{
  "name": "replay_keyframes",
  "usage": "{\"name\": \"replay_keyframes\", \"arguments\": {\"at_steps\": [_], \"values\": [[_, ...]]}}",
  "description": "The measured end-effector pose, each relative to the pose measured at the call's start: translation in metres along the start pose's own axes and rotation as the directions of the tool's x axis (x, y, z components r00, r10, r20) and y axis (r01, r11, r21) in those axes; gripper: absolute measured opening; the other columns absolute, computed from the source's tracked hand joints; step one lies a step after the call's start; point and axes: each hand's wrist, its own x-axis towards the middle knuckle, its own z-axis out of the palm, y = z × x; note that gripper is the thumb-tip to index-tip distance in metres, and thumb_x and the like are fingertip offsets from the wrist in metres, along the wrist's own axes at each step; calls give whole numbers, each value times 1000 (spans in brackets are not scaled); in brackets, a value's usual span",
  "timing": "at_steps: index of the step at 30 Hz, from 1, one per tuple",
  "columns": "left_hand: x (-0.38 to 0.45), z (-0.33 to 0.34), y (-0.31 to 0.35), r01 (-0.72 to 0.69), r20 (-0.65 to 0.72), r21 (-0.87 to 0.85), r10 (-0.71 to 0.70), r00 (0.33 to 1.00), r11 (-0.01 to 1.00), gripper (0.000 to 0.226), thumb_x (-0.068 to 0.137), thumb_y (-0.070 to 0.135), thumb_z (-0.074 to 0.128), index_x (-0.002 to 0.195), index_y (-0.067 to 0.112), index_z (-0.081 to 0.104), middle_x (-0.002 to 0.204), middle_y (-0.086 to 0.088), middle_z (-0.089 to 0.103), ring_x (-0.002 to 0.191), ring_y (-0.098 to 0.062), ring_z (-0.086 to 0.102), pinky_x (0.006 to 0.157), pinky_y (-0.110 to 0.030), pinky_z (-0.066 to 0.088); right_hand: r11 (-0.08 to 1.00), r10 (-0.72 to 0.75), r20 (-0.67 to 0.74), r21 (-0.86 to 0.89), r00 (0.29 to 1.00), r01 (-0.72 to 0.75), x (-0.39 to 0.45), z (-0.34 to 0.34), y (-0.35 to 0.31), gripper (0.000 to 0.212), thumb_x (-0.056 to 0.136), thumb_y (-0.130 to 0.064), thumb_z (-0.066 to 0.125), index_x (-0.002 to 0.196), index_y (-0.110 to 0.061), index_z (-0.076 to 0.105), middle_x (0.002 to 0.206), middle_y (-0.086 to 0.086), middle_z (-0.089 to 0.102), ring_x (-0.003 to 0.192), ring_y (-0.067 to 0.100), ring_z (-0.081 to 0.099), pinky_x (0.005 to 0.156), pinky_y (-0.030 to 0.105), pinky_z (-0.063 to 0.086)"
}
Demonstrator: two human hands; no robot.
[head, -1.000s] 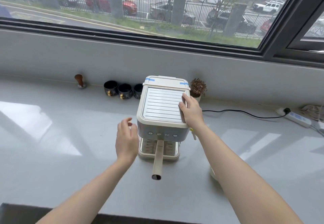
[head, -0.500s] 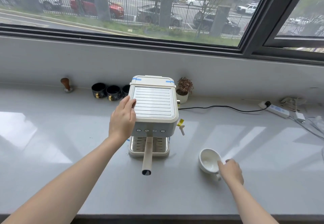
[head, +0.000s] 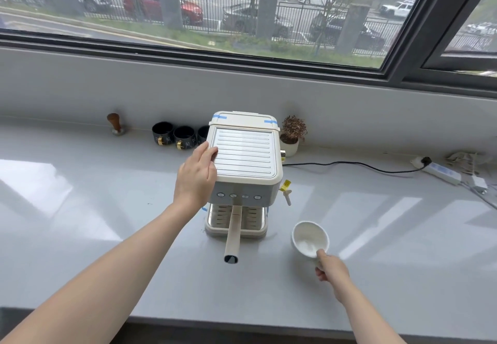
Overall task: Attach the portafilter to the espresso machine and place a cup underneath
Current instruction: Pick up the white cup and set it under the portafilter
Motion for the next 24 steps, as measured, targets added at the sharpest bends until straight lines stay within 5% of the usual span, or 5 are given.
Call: {"name": "replay_keyframes", "arguments": {"at_steps": [8, 15, 24], "values": [[0, 0, -1, -8, 2, -2, 8, 1000, 1000, 50, 91, 25, 23, 135, 18, 46, 152, 0, 36, 132, -21, 39, 99, -43, 38, 985, -108, 275, -98, 955, 139, -26, 77, -70, 32, 90, -35, 46, 73, -9, 54, 66, 5, 57, 51, 18, 49, 57, 24, 43], [0, -1, 0, -18, 0, -2, 18, 1000, 1000, 48, 92, 25, 24, 134, 18, 46, 151, 0, 36, 129, -20, 41, 98, -42, 40, 972, -116, 302, -163, 946, 171, -15, 116, -100, 39, 90, -38, 44, 65, -10, 54, 60, 6, 59, 55, 21, 55, 68, 28, 45], [1, 0, -2, -31, -10, -6, 31, 999, 999, 48, 92, 24, 24, 133, 18, 46, 150, 0, 37, 125, -21, 44, 97, -41, 37, 979, -169, 314, -58, 934, 197, 3, 129, -115, 33, 91, -41, 47, 71, -16, 54, 60, 3, 55, 48, 17, 51, 53, 23, 49]]}}
